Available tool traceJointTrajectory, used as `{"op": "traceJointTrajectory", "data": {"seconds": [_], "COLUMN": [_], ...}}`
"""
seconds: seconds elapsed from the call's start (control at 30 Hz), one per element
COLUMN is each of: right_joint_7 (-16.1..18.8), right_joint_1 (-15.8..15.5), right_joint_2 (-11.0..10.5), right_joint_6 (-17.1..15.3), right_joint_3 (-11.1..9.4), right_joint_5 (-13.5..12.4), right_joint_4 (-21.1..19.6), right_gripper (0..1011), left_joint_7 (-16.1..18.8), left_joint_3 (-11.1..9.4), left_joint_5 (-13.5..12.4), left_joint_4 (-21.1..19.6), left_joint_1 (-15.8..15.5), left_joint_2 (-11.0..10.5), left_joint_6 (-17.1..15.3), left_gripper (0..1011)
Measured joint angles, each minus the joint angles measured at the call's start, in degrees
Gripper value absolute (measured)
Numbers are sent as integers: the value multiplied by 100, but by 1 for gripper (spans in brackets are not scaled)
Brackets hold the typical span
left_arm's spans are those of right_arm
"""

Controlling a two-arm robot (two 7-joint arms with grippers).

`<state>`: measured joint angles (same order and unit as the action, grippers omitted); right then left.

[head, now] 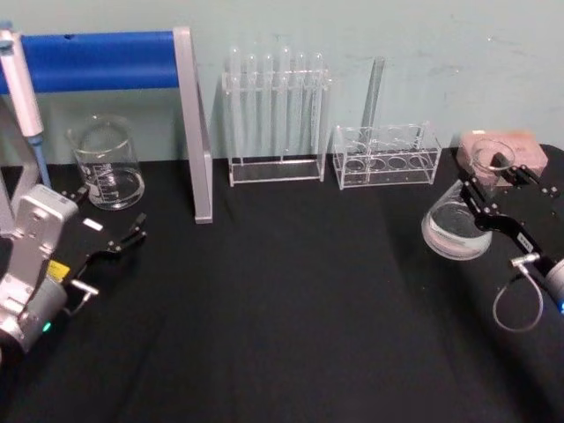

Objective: Grasp the erlenmeyer flask with one hand, shake it three times, then place it back.

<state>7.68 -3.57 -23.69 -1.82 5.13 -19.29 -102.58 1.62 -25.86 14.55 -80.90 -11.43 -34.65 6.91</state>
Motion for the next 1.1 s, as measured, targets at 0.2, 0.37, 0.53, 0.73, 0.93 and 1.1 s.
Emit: {"op": "traceJointTrajectory", "data": {"seconds": [0.2, 0.37, 0.53, 0.73, 0.93, 1.1], "right_joint_7": [256, 678, 1206, 1693, 2104, 2216], "right_joint_1": [174, 495, 895, 1246, 1512, 1624], "right_joint_2": [78, 162, 247, 310, 346, 355], "right_joint_6": [-15, -16, -7, 40, 76, 81], "right_joint_3": [121, 419, 867, 1366, 1825, 2025], "right_joint_5": [30, 53, 47, -21, -111, -190], "right_joint_4": [127, 353, 643, 871, 1002, 1055], "right_gripper": [456, 456, 456, 456, 456, 456], "left_joint_7": [0, 0, 0, 0, 0, 0], "left_joint_3": [0, 0, 0, 0, 0, 0], "left_joint_5": [0, 0, 0, 0, 0, 0], "left_joint_4": [0, 0, 0, 0, 0, 0], "left_joint_1": [0, 0, 0, 0, 0, 0], "left_joint_2": [0, 0, 0, 0, 0, 0], "left_joint_6": [0, 0, 0, 0, 0, 0], "left_gripper": [1001, 1001, 1001, 1001, 1001, 1001]}}
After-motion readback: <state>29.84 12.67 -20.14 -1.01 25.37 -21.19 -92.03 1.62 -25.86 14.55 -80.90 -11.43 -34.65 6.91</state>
